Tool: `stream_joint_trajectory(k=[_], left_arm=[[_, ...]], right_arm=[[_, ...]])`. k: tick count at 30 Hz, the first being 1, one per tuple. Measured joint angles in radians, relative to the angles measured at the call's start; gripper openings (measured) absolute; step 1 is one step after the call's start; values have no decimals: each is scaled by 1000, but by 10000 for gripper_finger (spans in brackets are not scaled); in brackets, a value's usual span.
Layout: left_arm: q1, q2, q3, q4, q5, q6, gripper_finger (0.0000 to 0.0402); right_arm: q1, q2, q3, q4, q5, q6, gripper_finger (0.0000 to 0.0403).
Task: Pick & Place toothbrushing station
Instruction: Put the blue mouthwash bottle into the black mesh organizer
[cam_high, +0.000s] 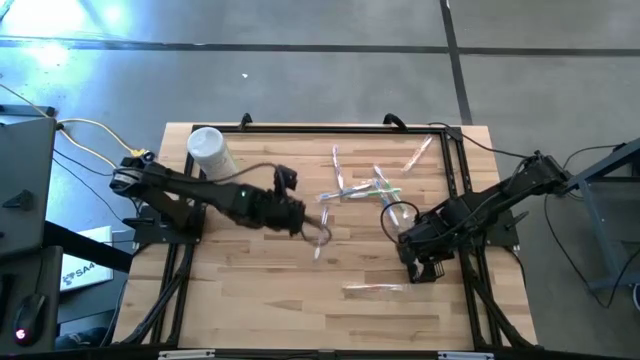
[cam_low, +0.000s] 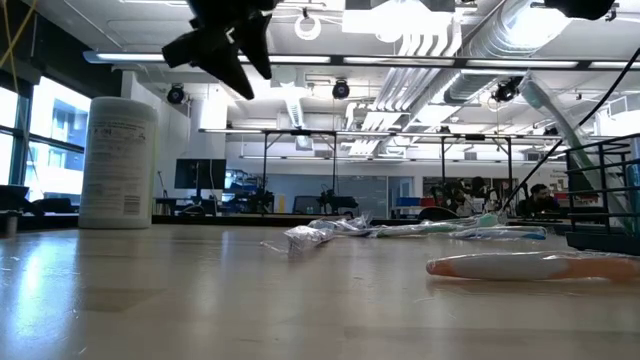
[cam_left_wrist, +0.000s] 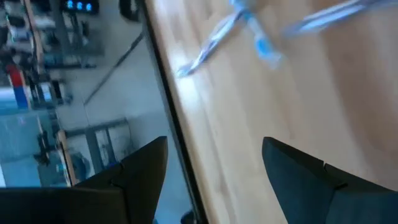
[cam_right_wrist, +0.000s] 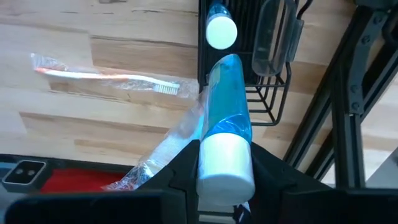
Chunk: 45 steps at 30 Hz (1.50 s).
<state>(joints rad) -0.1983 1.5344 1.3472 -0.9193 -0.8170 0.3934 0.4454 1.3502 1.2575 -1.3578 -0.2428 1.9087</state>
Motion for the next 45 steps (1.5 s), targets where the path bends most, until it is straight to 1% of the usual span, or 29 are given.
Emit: stream_joint_trajectory(k=[2, 7, 11, 15, 21, 24, 29, 39, 42, 45], left_arm=[[44, -12, 2, 6, 22, 12, 258], [155, -31, 1, 6, 127, 49, 258], [236, -36, 1, 46, 165, 90, 258], [312, -35, 1, 73, 225, 129, 258], [406, -35, 1, 89, 342, 152, 258], [441, -35, 1, 91, 372, 152, 258], [470, -35, 1, 91, 446, 152, 258], [467, -35, 1, 91, 452, 152, 258], [467, -35, 1, 91, 452, 148, 258], [467, -35, 1, 91, 454, 140, 258]], right_arm=[[0, 0, 0, 2, -5, 18, 87], [0, 0, 0, 2, -19, 57, 87], [0, 0, 0, 1, -22, 78, 87], [0, 0, 0, 1, -12, 104, 87], [0, 0, 0, 1, 17, 128, 87], [0, 0, 0, 1, 26, 130, 87], [0, 0, 0, -10, 41, 130, 87], [14, -2, 0, -24, -27, 122, 87], [14, -3, 0, -30, -27, 105, 87], [13, -3, 0, -78, -31, 103, 87]])
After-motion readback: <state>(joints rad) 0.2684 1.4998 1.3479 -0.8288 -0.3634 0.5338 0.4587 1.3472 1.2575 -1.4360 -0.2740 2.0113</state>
